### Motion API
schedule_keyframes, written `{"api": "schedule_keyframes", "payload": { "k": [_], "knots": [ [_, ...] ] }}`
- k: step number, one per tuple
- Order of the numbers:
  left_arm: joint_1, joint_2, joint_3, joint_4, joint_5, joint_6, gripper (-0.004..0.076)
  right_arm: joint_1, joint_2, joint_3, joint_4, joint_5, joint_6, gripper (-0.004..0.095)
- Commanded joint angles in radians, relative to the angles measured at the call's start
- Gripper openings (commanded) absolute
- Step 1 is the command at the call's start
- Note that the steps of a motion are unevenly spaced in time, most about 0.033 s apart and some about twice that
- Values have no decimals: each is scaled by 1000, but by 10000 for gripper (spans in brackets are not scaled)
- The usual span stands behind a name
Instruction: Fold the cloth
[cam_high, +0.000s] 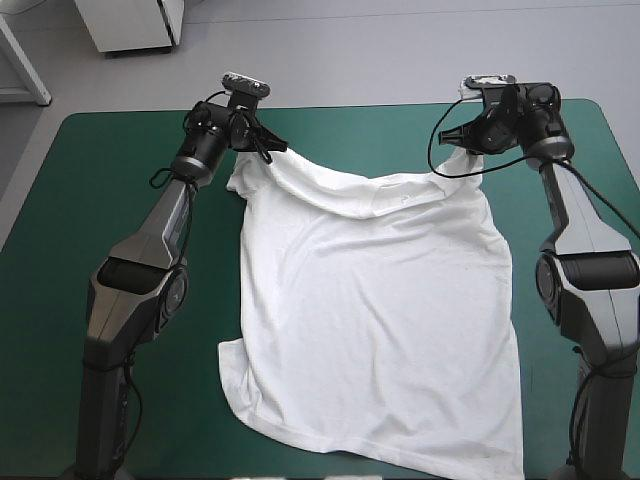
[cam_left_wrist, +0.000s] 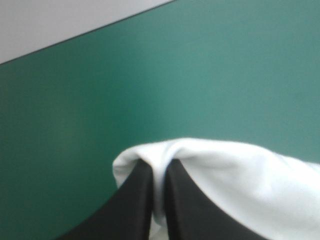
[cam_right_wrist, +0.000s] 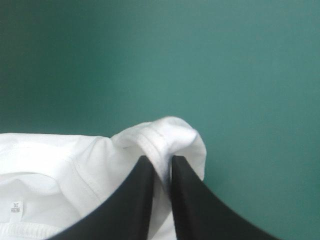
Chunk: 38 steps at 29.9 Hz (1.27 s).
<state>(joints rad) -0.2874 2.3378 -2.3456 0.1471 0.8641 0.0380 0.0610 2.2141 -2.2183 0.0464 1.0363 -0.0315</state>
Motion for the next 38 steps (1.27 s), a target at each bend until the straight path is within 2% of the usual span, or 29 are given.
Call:
{"api": "schedule_keyframes", "payload": {
  "k": [1,4,6,14,17,24,28,34,38],
  "knots": [
    [-1,-79,-45,-12,-81,-12,187,-14,-66,-48,3,-17,-11,382],
    [-1,-86,-50,-49,-30,-12,372,-21,-66,-50,5,19,32,513],
    [-1,-92,-66,-57,47,-12,437,-30,-70,-50,9,47,43,514],
    [-1,-132,-186,-33,342,82,412,-41,-144,-48,12,138,56,514],
    [0,-163,-194,-33,415,82,396,-43,-181,-46,10,163,56,514],
    [2,-290,-171,-51,427,81,385,-43,-283,-31,9,213,60,511],
    [2,-449,4,-40,427,89,385,-43,-368,38,-1,213,62,505],
    [2,-756,461,-45,423,98,385,-43,-543,255,-9,213,83,463],
    [-19,-916,655,-80,423,103,385,-41,-667,397,23,213,86,463]
  ]
}}
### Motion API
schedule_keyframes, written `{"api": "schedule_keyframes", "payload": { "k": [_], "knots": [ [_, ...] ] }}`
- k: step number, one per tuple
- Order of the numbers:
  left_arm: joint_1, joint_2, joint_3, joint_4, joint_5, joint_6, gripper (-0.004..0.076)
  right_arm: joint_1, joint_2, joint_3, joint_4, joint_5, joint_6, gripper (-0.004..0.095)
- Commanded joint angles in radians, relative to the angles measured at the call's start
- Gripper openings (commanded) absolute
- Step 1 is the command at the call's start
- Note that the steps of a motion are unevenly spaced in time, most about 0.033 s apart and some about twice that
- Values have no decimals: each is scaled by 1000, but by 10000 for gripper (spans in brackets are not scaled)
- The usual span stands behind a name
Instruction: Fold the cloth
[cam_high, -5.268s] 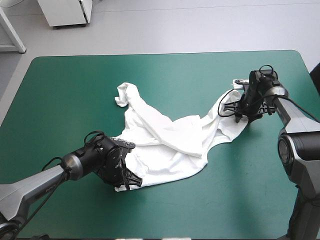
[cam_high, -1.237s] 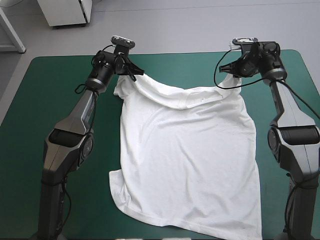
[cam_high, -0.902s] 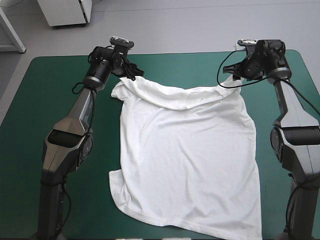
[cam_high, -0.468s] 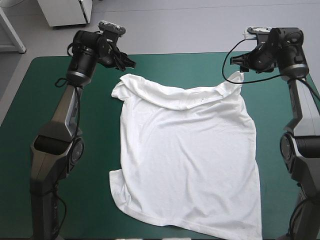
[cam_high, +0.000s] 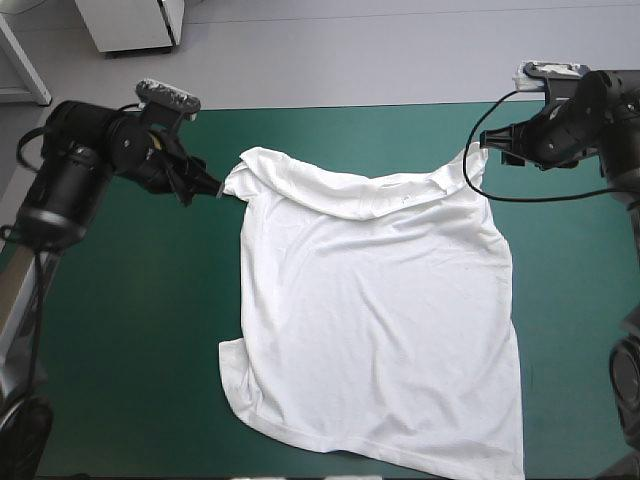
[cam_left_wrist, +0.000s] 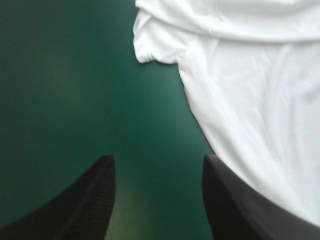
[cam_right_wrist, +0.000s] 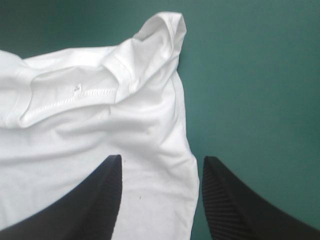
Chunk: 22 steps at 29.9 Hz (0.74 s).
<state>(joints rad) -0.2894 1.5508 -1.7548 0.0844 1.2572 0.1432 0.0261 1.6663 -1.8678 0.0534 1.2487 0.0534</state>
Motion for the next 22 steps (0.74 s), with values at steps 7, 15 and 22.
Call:
{"api": "schedule_keyframes", "payload": {
  "k": [7,15,22],
  "knots": [
    [-121,-278,309,-15,31,-64,347,-6,-324,253,35,0,1,463],
    [-167,-272,505,-74,29,-123,347,-6,-493,416,28,0,6,463],
    [-167,-238,662,-103,17,-163,347,-6,-508,440,39,0,8,463]
  ]
}}
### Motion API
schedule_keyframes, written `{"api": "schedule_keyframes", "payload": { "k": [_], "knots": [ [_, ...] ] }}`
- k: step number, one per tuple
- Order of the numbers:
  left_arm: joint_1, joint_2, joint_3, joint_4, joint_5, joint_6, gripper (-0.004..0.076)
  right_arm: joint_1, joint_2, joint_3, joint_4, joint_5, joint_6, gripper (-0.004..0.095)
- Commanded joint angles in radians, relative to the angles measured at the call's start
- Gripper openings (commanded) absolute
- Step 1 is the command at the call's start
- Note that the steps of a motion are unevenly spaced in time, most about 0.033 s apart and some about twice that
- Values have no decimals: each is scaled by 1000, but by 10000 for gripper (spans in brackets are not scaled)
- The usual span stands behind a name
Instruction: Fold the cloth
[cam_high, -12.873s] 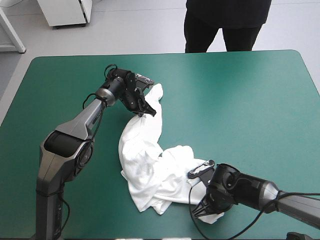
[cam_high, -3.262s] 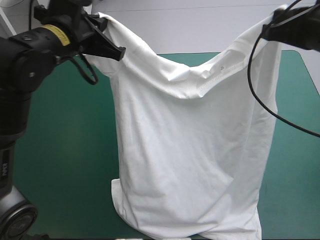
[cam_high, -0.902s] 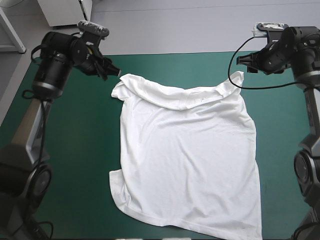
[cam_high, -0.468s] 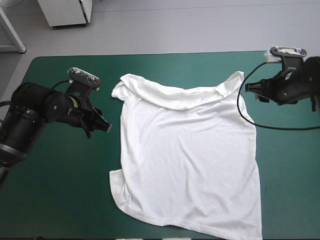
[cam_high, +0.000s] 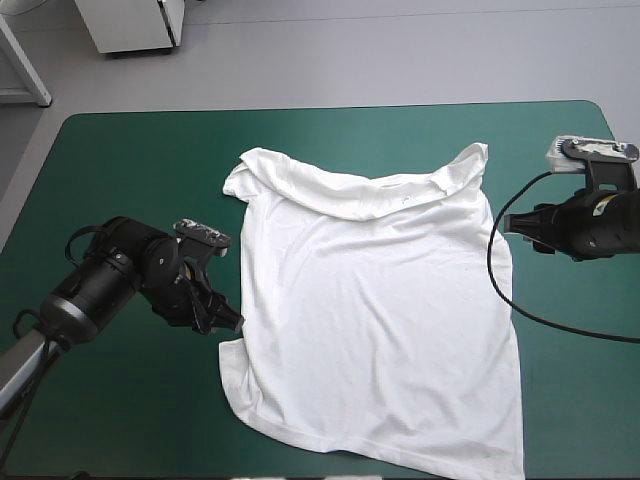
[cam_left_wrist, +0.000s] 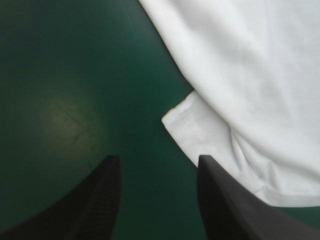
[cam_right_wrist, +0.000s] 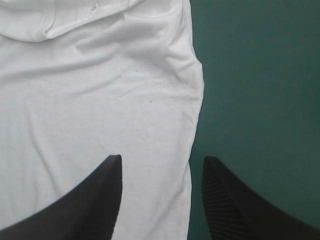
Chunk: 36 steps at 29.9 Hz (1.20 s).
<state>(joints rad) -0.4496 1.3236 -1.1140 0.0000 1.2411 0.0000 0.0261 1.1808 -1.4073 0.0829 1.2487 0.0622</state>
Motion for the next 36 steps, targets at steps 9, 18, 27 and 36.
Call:
{"api": "schedule_keyframes", "payload": {
  "k": [9,18,27,36],
  "knots": [
    [-7,43,144,-93,-118,-22,347,-6,-23,-20,2,0,-1,463],
    [-7,145,149,-108,-203,-22,340,-6,-23,-20,-1,0,-1,442],
    [-7,221,149,-106,-235,-22,236,-6,-23,-20,-1,0,-10,441],
    [-7,232,149,-108,-237,-16,-22,-6,-79,159,42,2,-17,451]
  ]
}}
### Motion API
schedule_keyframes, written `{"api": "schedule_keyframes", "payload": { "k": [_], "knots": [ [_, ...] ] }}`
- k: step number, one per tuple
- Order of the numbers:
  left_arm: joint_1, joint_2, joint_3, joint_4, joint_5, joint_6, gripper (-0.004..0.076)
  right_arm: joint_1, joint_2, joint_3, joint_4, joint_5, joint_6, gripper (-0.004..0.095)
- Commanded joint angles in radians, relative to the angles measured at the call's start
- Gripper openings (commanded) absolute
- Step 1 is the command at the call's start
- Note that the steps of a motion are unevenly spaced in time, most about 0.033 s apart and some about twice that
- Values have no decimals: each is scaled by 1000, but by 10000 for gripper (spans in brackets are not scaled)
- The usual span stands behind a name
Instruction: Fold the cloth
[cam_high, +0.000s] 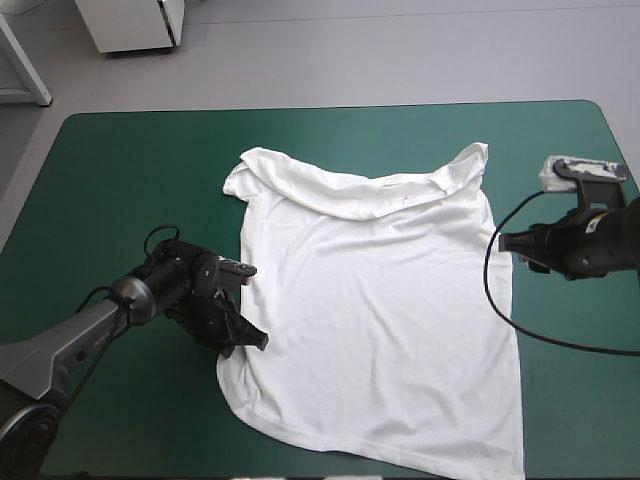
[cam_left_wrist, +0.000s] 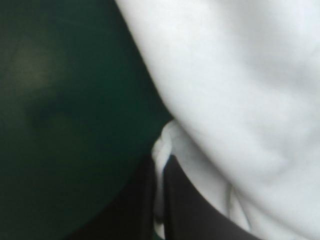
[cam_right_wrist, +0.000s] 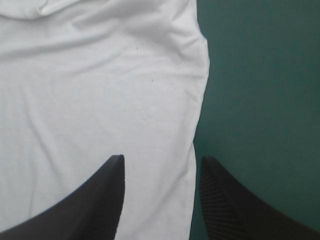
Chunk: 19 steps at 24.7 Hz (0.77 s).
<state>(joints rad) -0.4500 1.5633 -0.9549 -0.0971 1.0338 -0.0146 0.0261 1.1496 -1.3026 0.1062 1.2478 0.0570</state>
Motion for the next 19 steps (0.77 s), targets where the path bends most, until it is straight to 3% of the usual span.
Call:
{"api": "schedule_keyframes", "payload": {
  "k": [1,5,11,19],
  "knots": [
    [-7,-7,-10,-11,-30,-2,-22,-6,-63,102,21,3,-12,454],
    [-7,-7,-10,-15,-30,-2,-22,-6,-127,324,41,3,-17,458],
    [-7,-7,-10,-19,-30,-2,-22,-6,-210,460,135,3,-6,457],
    [-7,-9,-10,-19,-46,-2,-22,-6,-261,660,101,1,32,455]
  ]
}}
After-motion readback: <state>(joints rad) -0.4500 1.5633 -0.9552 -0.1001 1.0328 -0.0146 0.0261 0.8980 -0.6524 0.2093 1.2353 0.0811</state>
